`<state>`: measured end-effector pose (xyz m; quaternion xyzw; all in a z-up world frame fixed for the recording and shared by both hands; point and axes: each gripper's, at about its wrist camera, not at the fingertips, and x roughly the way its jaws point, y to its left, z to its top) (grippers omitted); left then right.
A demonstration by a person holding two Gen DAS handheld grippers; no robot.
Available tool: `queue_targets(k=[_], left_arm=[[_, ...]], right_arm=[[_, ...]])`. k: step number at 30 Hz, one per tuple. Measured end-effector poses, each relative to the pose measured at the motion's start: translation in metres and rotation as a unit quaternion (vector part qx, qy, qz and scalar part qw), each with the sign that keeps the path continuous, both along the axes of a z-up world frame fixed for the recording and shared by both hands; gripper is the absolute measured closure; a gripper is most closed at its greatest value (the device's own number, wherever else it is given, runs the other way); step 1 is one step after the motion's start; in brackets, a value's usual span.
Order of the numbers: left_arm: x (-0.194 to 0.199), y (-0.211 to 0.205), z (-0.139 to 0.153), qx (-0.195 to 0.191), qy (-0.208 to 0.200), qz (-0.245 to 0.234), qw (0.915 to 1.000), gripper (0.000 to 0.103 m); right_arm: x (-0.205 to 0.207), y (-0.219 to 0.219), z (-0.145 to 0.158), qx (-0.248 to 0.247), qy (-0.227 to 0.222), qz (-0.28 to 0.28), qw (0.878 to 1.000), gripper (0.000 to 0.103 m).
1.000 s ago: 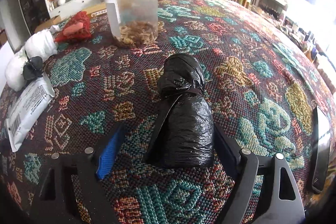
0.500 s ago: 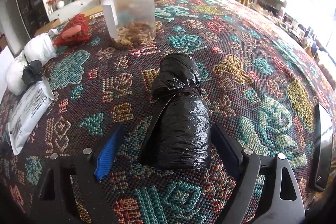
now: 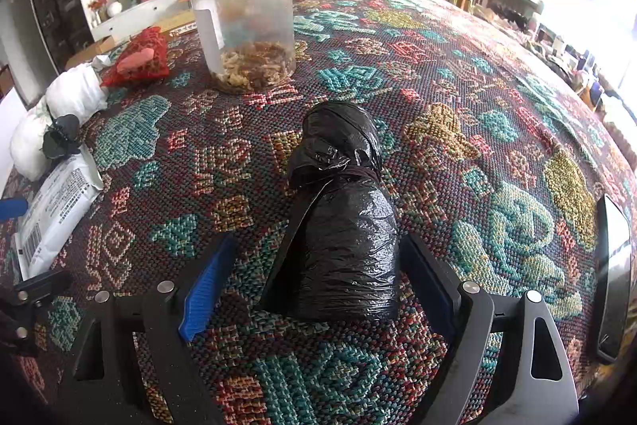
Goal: Organize soft objects
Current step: 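Grasp the white barcode packet with the left tool while the right tool holds the black roll, then carry the packet and black roll over the white box and open both tools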
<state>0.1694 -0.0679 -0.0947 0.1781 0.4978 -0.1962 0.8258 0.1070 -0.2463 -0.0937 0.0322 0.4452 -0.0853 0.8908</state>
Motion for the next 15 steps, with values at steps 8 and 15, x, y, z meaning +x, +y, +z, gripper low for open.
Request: queue_targets(k=[8, 15], left_arm=[[-0.01, 0.022, 0.003, -0.055, 0.005, 0.067, 0.9962, 0.036], [-0.108, 0.057, 0.0, -0.048, -0.01, 0.082, 0.9954, 0.024]], right_arm=[[0.0, 0.0, 0.0, 0.0, 0.0, 0.0, 1.0, 0.016], [0.0, 0.0, 0.0, 0.001, 0.0, 0.0, 1.0, 0.016]])
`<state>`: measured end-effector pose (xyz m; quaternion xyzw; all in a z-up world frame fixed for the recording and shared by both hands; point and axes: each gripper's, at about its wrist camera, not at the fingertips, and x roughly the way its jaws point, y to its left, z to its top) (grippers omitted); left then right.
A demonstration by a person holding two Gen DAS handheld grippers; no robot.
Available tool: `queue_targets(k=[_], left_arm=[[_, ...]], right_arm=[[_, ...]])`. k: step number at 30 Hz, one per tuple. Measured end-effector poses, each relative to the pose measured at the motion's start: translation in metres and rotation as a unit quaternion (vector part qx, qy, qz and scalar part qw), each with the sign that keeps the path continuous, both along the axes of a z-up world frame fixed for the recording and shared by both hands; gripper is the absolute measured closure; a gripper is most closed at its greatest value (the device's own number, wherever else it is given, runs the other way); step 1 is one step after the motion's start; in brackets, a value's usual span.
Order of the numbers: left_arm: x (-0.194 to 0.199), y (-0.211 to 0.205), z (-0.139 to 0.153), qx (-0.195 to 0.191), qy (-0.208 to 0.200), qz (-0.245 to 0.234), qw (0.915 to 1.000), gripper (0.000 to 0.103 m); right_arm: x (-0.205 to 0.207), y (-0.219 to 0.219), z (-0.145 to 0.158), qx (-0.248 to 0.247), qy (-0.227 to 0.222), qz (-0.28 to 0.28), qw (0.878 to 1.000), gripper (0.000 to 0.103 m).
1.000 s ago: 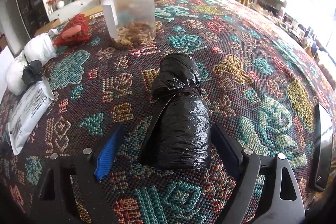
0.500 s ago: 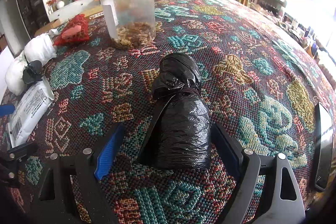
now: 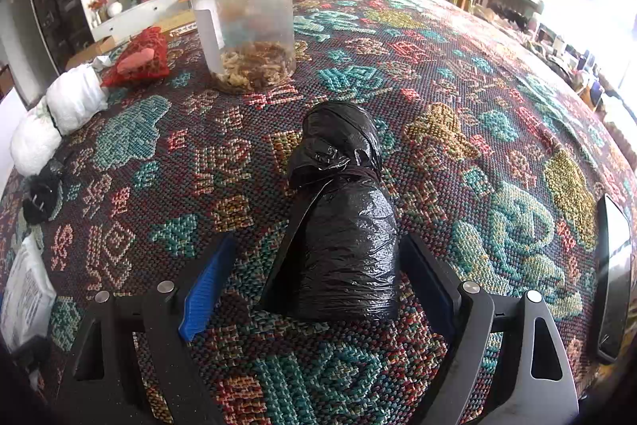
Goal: Organize soft objects
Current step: 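Carry the packet and black roll over the white box and open both tools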
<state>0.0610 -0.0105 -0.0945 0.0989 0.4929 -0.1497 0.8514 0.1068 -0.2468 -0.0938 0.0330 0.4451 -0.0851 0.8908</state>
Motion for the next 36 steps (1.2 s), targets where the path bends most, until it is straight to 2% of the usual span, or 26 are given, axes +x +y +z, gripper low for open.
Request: queue_targets(k=[2, 5, 7, 9, 11, 13, 14, 15, 16, 17, 18, 21, 24, 26, 28, 31, 34, 35, 36], left_arm=[[-0.009, 0.008, -0.002, 0.009, -0.002, 0.007, 0.9999, 0.013], [-0.009, 0.014, -0.005, 0.009, -0.003, 0.008, 0.9999, 0.012], [-0.004, 0.014, -0.005, 0.005, 0.0, 0.008, 1.0, 0.011], [-0.001, 0.016, -0.005, 0.006, -0.002, 0.01, 0.9999, 0.005], [0.004, 0.018, -0.007, -0.002, 0.001, 0.017, 0.9998, 0.003], [0.009, 0.021, -0.008, -0.013, 0.011, 0.027, 0.9995, 0.003], [0.009, 0.021, -0.008, -0.015, 0.011, 0.027, 0.9995, 0.007], [0.009, 0.021, -0.006, -0.017, 0.008, 0.026, 0.9995, 0.018], [0.007, 0.021, -0.003, -0.019, -0.001, 0.025, 0.9995, 0.029], [0.006, 0.022, 0.0, -0.008, -0.009, 0.029, 0.9995, 0.038], [0.005, 0.026, 0.002, -0.013, -0.005, 0.029, 0.9995, 0.04], [-0.006, 0.049, 0.014, -0.097, 0.023, 0.051, 0.9937, 0.041], [-0.027, 0.082, 0.045, -0.184, 0.022, 0.073, 0.9799, 0.041], [-0.041, 0.113, 0.073, -0.209, -0.003, 0.091, 0.9736, 0.041], [-0.054, 0.15, 0.105, -0.205, -0.044, 0.118, 0.9705, 0.041], [-0.074, 0.218, 0.142, -0.165, -0.101, 0.185, 0.9637, 0.041], [-0.091, 0.286, 0.153, -0.111, -0.126, 0.271, 0.948, 0.04], [-0.096, 0.305, 0.15, -0.086, -0.126, 0.306, 0.9398, 0.035], [-0.1, 0.322, 0.145, -0.064, -0.12, 0.34, 0.9306, 0.022]], right_arm=[[0.0, 0.0, 0.0, 0.002, -0.001, 0.0, 1.0, 0.016], [-0.002, -0.002, 0.002, 0.016, -0.004, 0.001, 1.0, 0.016], [-0.006, -0.011, 0.005, 0.057, -0.013, -0.003, 0.998, 0.016], [-0.008, -0.025, 0.006, 0.101, -0.019, -0.006, 0.995, 0.016], [0.0, -0.024, 0.008, 0.093, 0.009, 0.01, 0.996, 0.017], [0.011, -0.016, 0.013, 0.065, 0.042, 0.033, 0.996, 0.017], [0.014, -0.011, 0.017, 0.051, 0.044, 0.044, 0.997, 0.017], [0.017, -0.01, 0.02, 0.038, 0.044, 0.053, 0.997, 0.017], [0.019, -0.009, 0.021, 0.033, 0.05, 0.056, 0.997, 0.021], [0.021, -0.012, 0.021, 0.032, 0.062, 0.05, 0.996, 0.051], [0.02, -0.018, 0.021, 0.042, 0.069, 0.043, 0.996, 0.063], [0.006, -0.014, 0.037, 0.054, 0.062, 0.047, 0.995, 0.064], [-0.012, 0.029, 0.068, 0.091, 0.043, 0.108, 0.989, 0.064], [-0.021, 0.074, 0.096, 0.126, 0.023, 0.164, 0.978, 0.064], [-0.027, 0.129, 0.127, 0.174, 0.008, 0.224, 0.959, 0.064], [-0.04, 0.222, 0.168, 0.213, -0.01, 0.321, 0.923, 0.064], [-0.054, 0.308, 0.186, 0.246, -0.004, 0.394, 0.886, 0.063], [-0.058, 0.331, 0.186, 0.257, 0.003, 0.41, 0.875, 0.059], [-0.062, 0.351, 0.182, 0.267, 0.01, 0.423, 0.866, 0.057]])
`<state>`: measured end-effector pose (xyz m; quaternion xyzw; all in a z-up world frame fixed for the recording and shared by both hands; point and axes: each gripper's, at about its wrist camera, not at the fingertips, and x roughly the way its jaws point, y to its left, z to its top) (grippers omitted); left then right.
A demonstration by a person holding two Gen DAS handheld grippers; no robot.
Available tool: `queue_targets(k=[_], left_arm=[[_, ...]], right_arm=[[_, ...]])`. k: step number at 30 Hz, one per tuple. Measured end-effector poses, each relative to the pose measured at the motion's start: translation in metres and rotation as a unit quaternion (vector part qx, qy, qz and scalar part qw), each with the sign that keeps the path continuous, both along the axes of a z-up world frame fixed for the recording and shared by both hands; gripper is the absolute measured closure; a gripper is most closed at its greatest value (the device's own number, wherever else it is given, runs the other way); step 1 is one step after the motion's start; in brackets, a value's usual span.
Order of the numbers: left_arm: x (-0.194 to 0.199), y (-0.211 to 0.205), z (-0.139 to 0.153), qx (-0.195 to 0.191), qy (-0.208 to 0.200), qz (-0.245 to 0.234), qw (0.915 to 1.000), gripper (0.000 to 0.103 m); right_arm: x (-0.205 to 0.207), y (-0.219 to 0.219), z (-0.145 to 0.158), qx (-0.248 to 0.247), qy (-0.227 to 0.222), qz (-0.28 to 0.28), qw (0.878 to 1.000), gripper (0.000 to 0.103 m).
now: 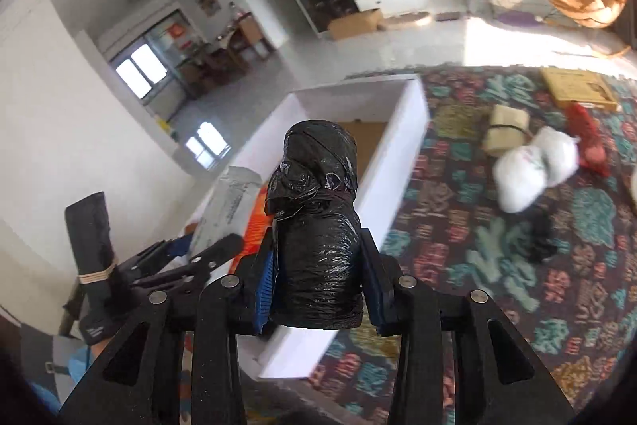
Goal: Organize soft objects
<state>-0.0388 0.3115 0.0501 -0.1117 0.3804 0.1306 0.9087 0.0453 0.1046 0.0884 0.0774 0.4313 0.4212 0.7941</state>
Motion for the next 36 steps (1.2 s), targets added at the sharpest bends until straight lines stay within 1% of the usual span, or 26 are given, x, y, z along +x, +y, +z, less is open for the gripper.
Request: queue_targets(k=[1, 2, 3, 5, 6, 8, 10, 11, 12, 13, 15, 17, 18, 20, 22, 23, 24, 26, 28, 31, 33, 34, 36], left_arm=[[-0.004, 0.015, -0.006, 0.008, 0.013, 0.031, 0.9994, 0.014], [-0.008, 0.027, -0.013, 0.013, 0.019, 0.056, 0.9981, 0.006], [-0.013, 0.035, -0.019, 0.016, 0.022, 0.074, 0.9969, 0.006], [-0.019, 0.042, -0.026, 0.017, 0.028, 0.091, 0.9953, 0.006], [-0.021, 0.041, -0.028, 0.014, 0.024, 0.092, 0.9954, 0.006], [-0.022, 0.03, -0.028, 0.006, 0.007, 0.08, 0.9967, 0.006], [-0.016, 0.008, -0.023, -0.008, -0.011, 0.045, 0.9989, 0.006], [-0.012, -0.007, -0.02, -0.018, -0.02, 0.021, 0.9994, 0.006], [-0.007, -0.025, -0.014, -0.027, -0.029, -0.007, 0.9992, 0.006], [-0.002, -0.041, -0.009, -0.036, -0.036, -0.037, 0.998, 0.006], [0.01, -0.086, 0.002, -0.049, -0.046, -0.103, 0.9925, 0.006], [0.019, -0.135, 0.003, -0.056, -0.044, -0.169, 0.983, 0.004], [0.024, -0.159, -0.003, -0.058, -0.038, -0.2, 0.9773, 0.001], [0.037, -0.199, -0.022, -0.056, -0.014, -0.244, 0.968, 0.0], [0.059, -0.226, -0.055, -0.054, 0.021, -0.264, 0.9627, 0.0], [0.069, -0.237, -0.071, -0.053, 0.044, -0.265, 0.9618, 0.0], [0.082, -0.242, -0.089, -0.053, 0.063, -0.261, 0.9619, 0.0], [0.097, -0.247, -0.117, -0.05, 0.08, -0.247, 0.9644, 0.0], [0.114, -0.243, -0.133, -0.043, 0.085, -0.234, 0.9675, 0.001], [0.133, -0.238, -0.143, -0.034, 0.086, -0.215, 0.9723, 0.001], [0.144, -0.236, -0.147, -0.026, 0.084, -0.209, 0.974, 0.0], [0.147, -0.234, -0.148, -0.013, 0.081, -0.207, 0.9749, 0.0], [0.151, -0.239, -0.152, 0.022, 0.084, -0.211, 0.9737, 0.0]], right_arm=[[-0.002, 0.019, -0.004, 0.001, 0.007, 0.017, 1.0, 0.036], [-0.005, 0.03, -0.008, -0.003, 0.01, 0.027, 1.0, 0.026], [-0.007, 0.034, -0.012, -0.008, 0.013, 0.031, 0.999, 0.027], [-0.01, 0.03, -0.018, -0.003, 0.014, 0.029, 0.999, 0.028], [-0.01, 0.019, -0.021, -0.002, 0.006, 0.02, 1.0, 0.028], [-0.004, -0.01, -0.028, -0.024, -0.02, -0.012, 0.999, 0.028], [0.003, -0.043, -0.045, -0.073, -0.051, -0.057, 0.994, 0.028], [0.008, -0.061, -0.058, -0.105, -0.061, -0.084, 0.989, 0.028], [0.014, -0.081, -0.073, -0.14, -0.069, -0.113, 0.981, 0.028], [0.019, -0.103, -0.09, -0.175, -0.073, -0.144, 0.971, 0.028], [0.027, -0.149, -0.124, -0.231, -0.07, -0.207, 0.948, 0.028], [0.034, -0.194, -0.152, -0.268, -0.055, -0.26, 0.926, 0.028], [0.037, -0.214, -0.162, -0.276, -0.043, -0.283, 0.918, 0.028], [0.042, -0.246, -0.174, -0.277, -0.029, -0.318, 0.906, 0.028], [0.04, -0.264, -0.183, -0.282, -0.033, -0.341, 0.896, 0.028], [0.038, -0.269, -0.186, -0.281, -0.034, -0.35, 0.893, 0.027], [0.036, -0.273, -0.187, -0.262, -0.033, -0.358, 0.896, 0.027], [0.037, -0.272, -0.186, -0.268, -0.035, -0.357, 0.894, 0.026], [0.037, -0.27, -0.186, -0.274, -0.04, -0.357, 0.892, 0.025], [0.038, -0.277, -0.186, -0.26, -0.032, -0.36, 0.895, 0.023], [0.037, -0.274, -0.186, -0.263, -0.034, -0.359, 0.895, 0.023], [0.036, -0.274, -0.186, -0.264, -0.034, -0.359, 0.894, 0.023], [0.033, -0.274, -0.186, -0.263, -0.034, -0.36, 0.895, 0.022]])
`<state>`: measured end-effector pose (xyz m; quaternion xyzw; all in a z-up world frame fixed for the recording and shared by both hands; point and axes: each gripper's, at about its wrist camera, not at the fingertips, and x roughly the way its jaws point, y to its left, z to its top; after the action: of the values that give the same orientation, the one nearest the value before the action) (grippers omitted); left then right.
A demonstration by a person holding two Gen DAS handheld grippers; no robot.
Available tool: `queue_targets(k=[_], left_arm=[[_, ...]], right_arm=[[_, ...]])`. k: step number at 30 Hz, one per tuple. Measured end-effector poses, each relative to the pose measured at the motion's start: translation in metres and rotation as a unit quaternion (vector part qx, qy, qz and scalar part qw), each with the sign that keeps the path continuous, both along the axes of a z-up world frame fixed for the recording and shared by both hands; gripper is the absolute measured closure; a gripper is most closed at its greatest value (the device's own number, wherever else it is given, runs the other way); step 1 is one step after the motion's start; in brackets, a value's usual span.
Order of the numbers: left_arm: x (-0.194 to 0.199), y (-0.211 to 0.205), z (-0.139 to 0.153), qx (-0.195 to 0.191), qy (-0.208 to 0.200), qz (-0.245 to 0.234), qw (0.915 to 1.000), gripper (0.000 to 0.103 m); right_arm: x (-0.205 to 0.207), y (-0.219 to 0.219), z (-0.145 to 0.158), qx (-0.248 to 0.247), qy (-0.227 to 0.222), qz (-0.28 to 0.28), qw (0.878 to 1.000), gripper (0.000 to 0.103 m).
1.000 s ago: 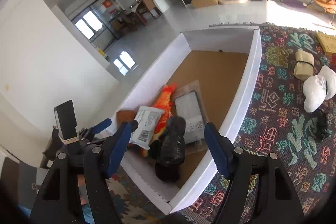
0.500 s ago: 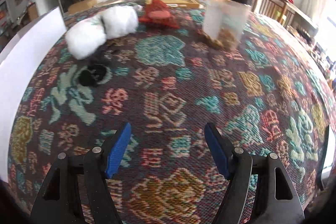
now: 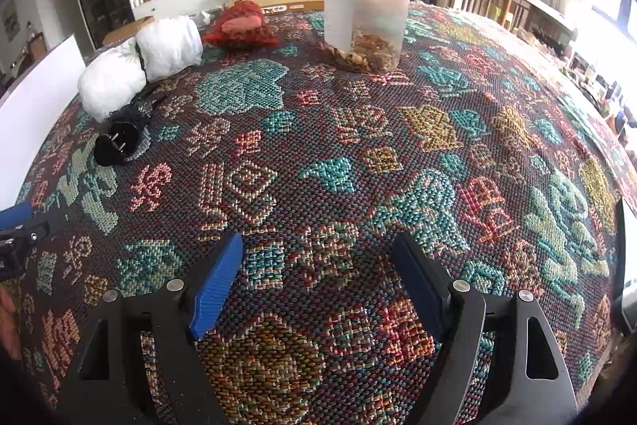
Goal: Organize soft objects
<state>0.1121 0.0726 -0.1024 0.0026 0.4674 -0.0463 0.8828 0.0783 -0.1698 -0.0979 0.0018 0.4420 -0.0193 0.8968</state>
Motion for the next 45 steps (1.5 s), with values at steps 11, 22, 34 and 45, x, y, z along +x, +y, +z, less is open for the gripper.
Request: queue_targets(k=[11, 22, 34, 45], left_arm=[[0.0002, -0.0036, -0.0025, 0.011, -0.011, -0.002, 0.9999, 0.0], [0.0001, -0.0021, -0.0024, 0.011, -0.011, -0.002, 0.9999, 0.0], [0.0003, -0.0024, -0.0024, 0.011, -0.011, -0.002, 0.9999, 0.0], [0.0003, -0.002, -0.0023, 0.01, -0.011, -0.002, 0.9999, 0.0]], right_arm=[[0.0015, 0.0005, -0.0002, 0.0, 0.0, 0.0, 1.0, 0.022], [0.0015, 0.0005, -0.0002, 0.0, 0.0, 0.0, 1.0, 0.022], [0.0015, 0.0006, -0.0001, -0.001, 0.0, 0.0, 1.0, 0.022], [0.0012, 0.0009, -0.0002, -0.001, 0.0, 0.0, 1.0, 0.022]])
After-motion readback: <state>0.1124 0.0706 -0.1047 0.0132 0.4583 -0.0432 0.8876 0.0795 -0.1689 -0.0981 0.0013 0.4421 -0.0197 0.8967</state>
